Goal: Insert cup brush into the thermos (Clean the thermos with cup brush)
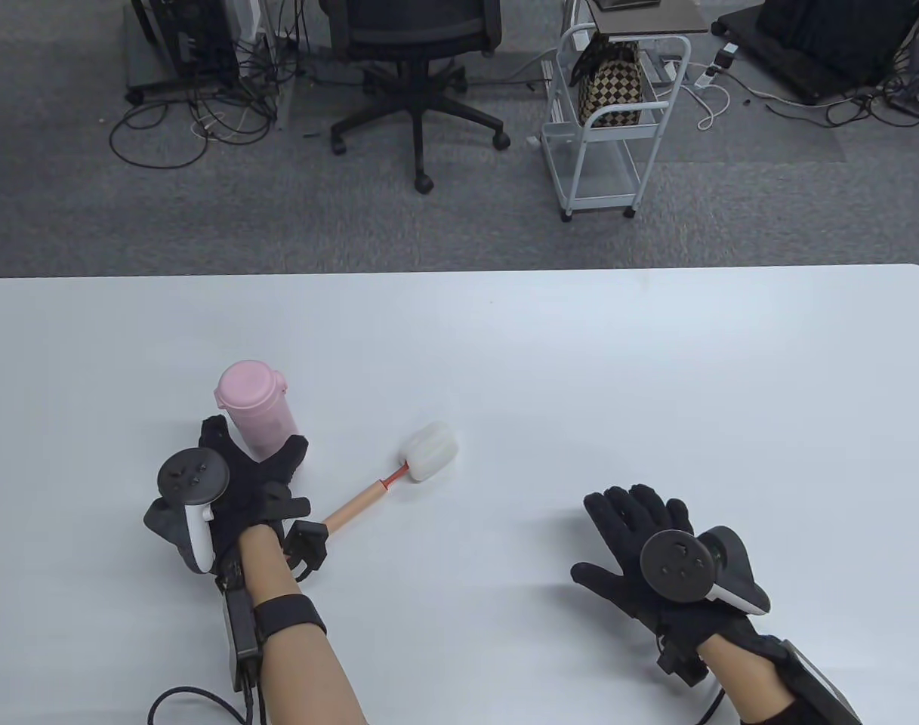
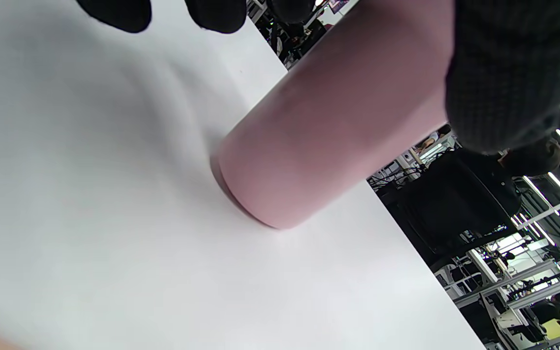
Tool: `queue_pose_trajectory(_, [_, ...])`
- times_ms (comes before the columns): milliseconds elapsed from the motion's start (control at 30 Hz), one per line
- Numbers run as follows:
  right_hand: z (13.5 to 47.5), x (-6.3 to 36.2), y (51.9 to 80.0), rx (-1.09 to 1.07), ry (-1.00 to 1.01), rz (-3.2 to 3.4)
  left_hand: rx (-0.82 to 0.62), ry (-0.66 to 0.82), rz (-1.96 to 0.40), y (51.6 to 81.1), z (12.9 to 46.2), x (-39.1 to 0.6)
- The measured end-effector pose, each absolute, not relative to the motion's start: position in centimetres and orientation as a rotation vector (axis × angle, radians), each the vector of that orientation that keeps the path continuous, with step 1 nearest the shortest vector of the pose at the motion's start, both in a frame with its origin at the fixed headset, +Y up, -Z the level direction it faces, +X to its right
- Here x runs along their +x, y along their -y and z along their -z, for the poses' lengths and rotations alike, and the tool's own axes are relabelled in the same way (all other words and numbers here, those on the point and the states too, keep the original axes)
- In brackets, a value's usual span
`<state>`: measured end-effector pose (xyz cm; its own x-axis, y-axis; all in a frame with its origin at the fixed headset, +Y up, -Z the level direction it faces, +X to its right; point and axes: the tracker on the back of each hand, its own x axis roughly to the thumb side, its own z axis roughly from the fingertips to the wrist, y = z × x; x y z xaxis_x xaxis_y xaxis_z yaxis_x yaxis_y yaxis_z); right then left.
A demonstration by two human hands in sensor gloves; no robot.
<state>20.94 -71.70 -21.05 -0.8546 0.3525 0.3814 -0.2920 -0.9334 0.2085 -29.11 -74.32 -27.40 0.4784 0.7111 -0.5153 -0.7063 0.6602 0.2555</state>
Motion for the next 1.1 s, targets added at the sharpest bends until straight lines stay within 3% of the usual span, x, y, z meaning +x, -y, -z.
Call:
queue_pose_trajectory(433, [21.9, 21.3, 72.0, 0.522, -0.250, -2.729, -0.020, -0.551, -0.956, 74.2, 30.5, -30.8])
queue_pose_trajectory(567, [22.1, 21.5, 72.1, 0.494, -0.267, -2.736, 0.056, -0.505, -0.903, 74.0, 31.1, -30.5])
queue_pose_trajectory(833, [22.6, 21.9, 72.2, 0.447, -0.266, -2.730, 0.166, -0.303, -0.855, 70.7, 29.8, -26.8])
queue_pose_trajectory(1100, [22.7, 22.1, 72.4, 0.430, -0.285, -2.731, 0.252, -0.030, -0.790, 67.7, 24.8, -19.3])
